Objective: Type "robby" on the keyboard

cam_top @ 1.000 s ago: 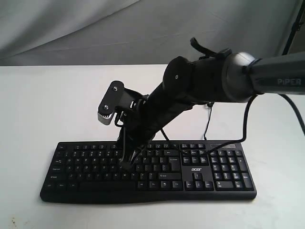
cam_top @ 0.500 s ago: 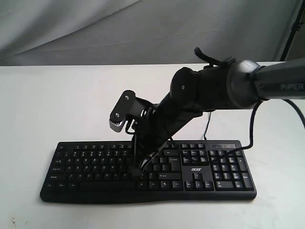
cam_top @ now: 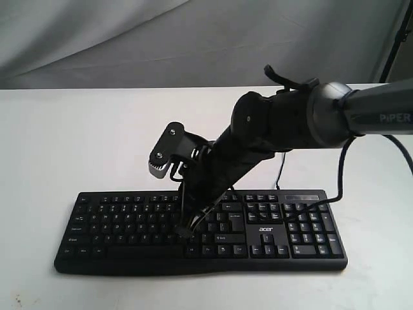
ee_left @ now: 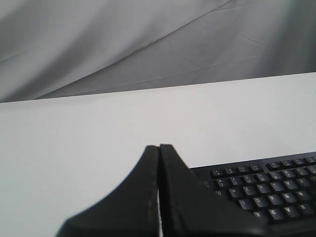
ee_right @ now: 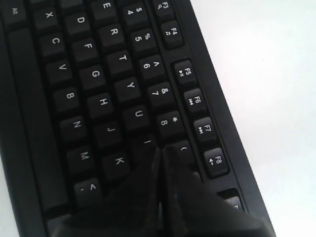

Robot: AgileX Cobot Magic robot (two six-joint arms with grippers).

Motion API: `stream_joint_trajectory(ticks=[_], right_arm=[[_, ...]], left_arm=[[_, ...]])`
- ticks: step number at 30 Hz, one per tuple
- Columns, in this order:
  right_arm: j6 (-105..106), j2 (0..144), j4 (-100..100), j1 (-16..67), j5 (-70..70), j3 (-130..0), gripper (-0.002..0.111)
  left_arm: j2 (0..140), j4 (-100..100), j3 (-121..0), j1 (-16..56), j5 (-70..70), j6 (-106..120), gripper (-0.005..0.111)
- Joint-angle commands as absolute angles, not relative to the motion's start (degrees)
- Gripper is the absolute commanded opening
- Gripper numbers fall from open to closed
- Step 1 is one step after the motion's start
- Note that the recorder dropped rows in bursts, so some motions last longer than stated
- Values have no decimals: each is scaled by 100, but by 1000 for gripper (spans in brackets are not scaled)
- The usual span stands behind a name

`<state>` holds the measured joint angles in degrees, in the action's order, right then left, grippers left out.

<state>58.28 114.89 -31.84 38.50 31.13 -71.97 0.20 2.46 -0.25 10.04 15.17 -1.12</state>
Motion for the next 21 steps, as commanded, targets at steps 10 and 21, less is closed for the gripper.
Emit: stream_joint_trajectory(ticks=[10,21], right_arm=[[5917,11622,-3339,3819,3062,-7175,0],[5972,11637,-3339,3819,3061,-7175,0]], left_arm=[[0,274,0,1036,1484,-128,0],[0,274,0,1036,1484,-128,0]])
